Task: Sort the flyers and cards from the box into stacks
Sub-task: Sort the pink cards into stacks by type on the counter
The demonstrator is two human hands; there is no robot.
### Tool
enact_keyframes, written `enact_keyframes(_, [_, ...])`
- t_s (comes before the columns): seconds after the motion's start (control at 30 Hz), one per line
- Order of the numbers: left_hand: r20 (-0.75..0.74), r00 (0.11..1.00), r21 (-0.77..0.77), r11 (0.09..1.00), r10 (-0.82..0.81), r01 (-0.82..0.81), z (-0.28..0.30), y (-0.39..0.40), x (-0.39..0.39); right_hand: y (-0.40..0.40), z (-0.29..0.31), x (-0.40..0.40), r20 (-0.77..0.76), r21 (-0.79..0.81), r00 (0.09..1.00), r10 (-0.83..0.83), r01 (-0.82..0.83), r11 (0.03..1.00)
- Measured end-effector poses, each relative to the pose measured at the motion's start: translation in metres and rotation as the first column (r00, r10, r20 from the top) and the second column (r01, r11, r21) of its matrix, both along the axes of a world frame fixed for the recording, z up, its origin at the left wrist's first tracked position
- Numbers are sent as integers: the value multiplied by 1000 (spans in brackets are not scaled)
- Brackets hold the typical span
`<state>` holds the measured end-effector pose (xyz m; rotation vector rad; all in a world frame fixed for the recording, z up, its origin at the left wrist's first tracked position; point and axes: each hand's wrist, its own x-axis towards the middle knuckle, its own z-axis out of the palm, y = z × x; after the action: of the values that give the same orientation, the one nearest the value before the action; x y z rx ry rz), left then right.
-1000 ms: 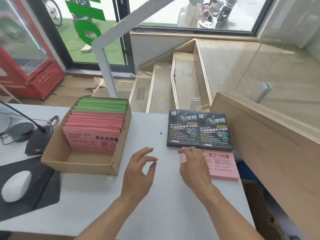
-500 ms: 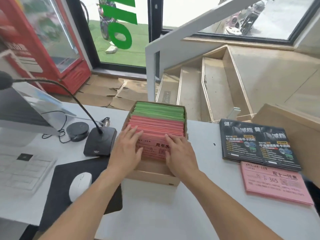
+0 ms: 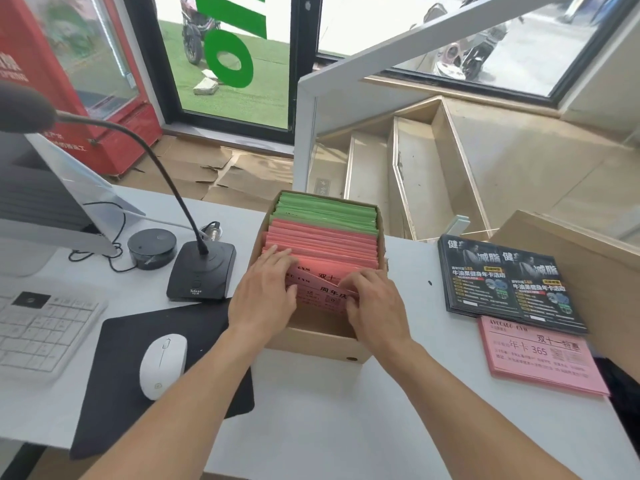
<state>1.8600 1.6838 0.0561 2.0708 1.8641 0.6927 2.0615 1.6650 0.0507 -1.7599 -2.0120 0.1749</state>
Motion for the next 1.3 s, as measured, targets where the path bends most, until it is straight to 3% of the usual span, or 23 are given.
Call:
enact_keyframes(0.2, [2, 1000, 3, 1000, 6, -6, 1, -2, 0, -2, 8, -2, -11, -144, 1000, -2, 0, 990])
enact_keyframes(0.33, [-3, 1000, 2, 1000, 1, -1, 1, -2, 0, -1, 12, -3, 91, -155, 994, 53, -38, 987])
enact_keyframes(0.8, [-18, 1000, -8, 1000, -2, 2, 3, -3, 1, 2, 1, 4, 166, 60, 985, 39, -50, 997])
enact_keyframes(1.0, [-51, 998, 21, 999, -27, 28, 0, -3, 1, 2, 8, -1, 170, -95, 982, 86, -70, 993])
enact_keyframes(1.17, [-15, 997, 161, 984, -77, 78, -3, 1, -5, -6, 12, 0, 38, 121, 993, 108, -112, 986])
enact_keyframes(1.3, [124, 978, 325, 938, -168, 120, 9, -13, -5, -18, 30, 14, -43, 284, 991, 127, -110, 952])
